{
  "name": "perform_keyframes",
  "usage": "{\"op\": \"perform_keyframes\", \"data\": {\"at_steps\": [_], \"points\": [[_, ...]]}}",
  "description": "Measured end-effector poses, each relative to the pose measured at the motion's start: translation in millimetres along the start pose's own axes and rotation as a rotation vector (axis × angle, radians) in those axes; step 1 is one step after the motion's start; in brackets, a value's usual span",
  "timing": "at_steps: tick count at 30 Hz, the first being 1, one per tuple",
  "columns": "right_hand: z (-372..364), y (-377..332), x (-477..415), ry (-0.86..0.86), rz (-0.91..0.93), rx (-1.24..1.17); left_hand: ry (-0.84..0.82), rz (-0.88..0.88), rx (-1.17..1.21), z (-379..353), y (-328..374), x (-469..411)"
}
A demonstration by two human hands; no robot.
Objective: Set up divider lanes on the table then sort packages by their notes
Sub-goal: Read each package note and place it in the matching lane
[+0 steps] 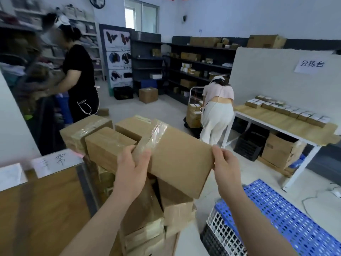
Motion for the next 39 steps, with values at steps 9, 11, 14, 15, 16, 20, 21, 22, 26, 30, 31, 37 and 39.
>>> {"op": "perform_keyframes", "data": {"at_steps": [9, 11, 14, 15, 16, 20, 21, 22, 26, 30, 31, 37, 39], "points": [[-7.0, -1.9, -4.4, -0.055, -0.082, -0.347, 0.041, 0.254, 0.261, -9.8, -26.0, 28.5], [-12.9, 14.2, -0.9, -0.076, -0.148, -0.337, 0.06, 0.288, 0.265, -8.4, -29.9, 36.1], [-19.6, 22.3, 2.2, -0.2, -0.217, -0.351, 0.032, 0.309, 0.306, -8.8, -39.7, 46.0], [-21.0, 21.0, 3.2, -0.242, -0.235, -0.356, 0.025, 0.297, 0.315, -8.3, -41.0, 48.1], [-21.7, 19.5, 4.1, -0.272, -0.252, -0.372, 0.023, 0.279, 0.318, -7.1, -41.6, 49.9], [-24.0, 15.4, 3.0, -0.352, -0.267, -0.516, -0.044, 0.179, 0.249, -5.6, -33.8, 54.4], [-23.9, 16.8, 3.6, -0.35, -0.282, -0.544, -0.073, 0.171, 0.24, -5.7, -35.2, 55.2], [-24.2, 18.6, 4.3, -0.345, -0.288, -0.561, -0.094, 0.179, 0.252, -5.2, -39.0, 56.3], [-30.5, 25.4, 9.2, -0.347, -0.269, -0.609, -0.091, 0.282, 0.379, -5.2, -56.1, 61.6], [-38.0, 28.5, 18.7, -0.394, -0.22, -0.627, -0.025, 0.326, 0.37, -6.9, -58.5, 61.8], [-39.9, 31.6, 20.4, -0.395, -0.224, -0.627, -0.013, 0.349, 0.38, -7.9, -58.9, 61.4], [-42.1, 48.8, 21.4, -0.398, -0.261, -0.553, 0.103, 0.466, 0.516, -6.1, -66.2, 62.5], [-40.8, 53.6, 16.4, -0.401, -0.276, -0.522, 0.131, 0.496, 0.553, -5.0, -71.7, 63.6]]}}
Point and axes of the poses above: each hand's wrist, its own x-axis away from the middle knuckle, its own z-axis out of the back of the hand, y = z × x, the point moved 8 cm from there along -x, towards the middle knuckle, and after that the axes turned 10 degrees about x, right-handed, at the moved point
